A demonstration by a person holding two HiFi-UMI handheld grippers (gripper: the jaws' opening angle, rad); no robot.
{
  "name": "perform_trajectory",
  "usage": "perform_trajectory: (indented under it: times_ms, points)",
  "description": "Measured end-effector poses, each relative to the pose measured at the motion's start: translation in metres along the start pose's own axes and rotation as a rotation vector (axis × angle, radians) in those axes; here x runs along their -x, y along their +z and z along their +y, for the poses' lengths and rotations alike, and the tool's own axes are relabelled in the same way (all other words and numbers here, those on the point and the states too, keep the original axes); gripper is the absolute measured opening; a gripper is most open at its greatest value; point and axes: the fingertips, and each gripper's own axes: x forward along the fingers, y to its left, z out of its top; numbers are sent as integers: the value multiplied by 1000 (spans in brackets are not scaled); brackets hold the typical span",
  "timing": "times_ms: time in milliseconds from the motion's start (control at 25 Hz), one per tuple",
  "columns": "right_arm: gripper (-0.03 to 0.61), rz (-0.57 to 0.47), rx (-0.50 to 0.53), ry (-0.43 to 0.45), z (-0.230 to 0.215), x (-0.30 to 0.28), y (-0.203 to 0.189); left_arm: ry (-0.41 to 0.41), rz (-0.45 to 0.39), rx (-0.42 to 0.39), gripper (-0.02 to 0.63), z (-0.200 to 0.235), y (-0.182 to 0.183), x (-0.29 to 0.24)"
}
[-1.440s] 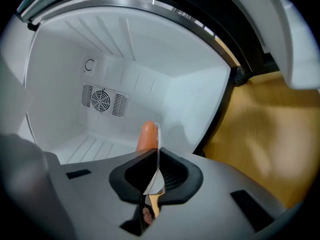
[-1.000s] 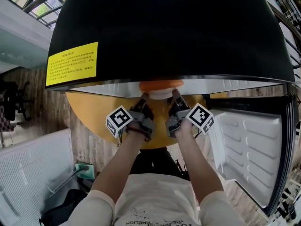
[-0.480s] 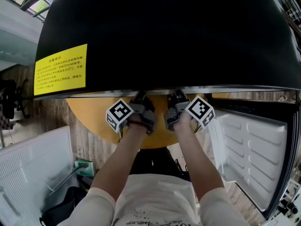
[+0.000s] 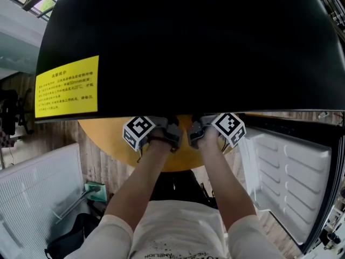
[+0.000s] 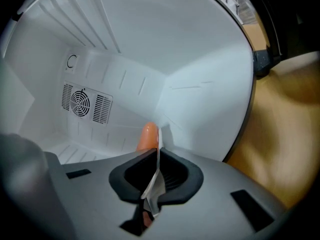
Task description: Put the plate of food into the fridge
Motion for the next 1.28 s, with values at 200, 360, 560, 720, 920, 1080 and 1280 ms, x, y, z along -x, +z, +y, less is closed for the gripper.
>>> perform_trajectory:
  times_ms: [200,360,560,720,920,1080,1280]
  points:
    - [37,-5,2,-12,-1,-2,1,8,4,-2,31,0,0,-2]
    - [37,-11,19,-18,-2,-3,2,10,7,-5,31,-1,0,-4]
    - [37,-17,82,-42,-1,-4,2,38,24,-35,31,0,-1,-4]
    - [37,-23,108,-57,0,-4,1,42,23,-48,32,-1,-1,-4]
    - [38,-33,113,-62,-1,-2,2,38,28,-64,32,-3,-1,-2]
    - [38,-27,127,-94,-5,1,0,43,28,-72,41,-2,0,1]
    - [70,-59,153,-110,-5,5,8,33,27,-78,73,-3,1,3]
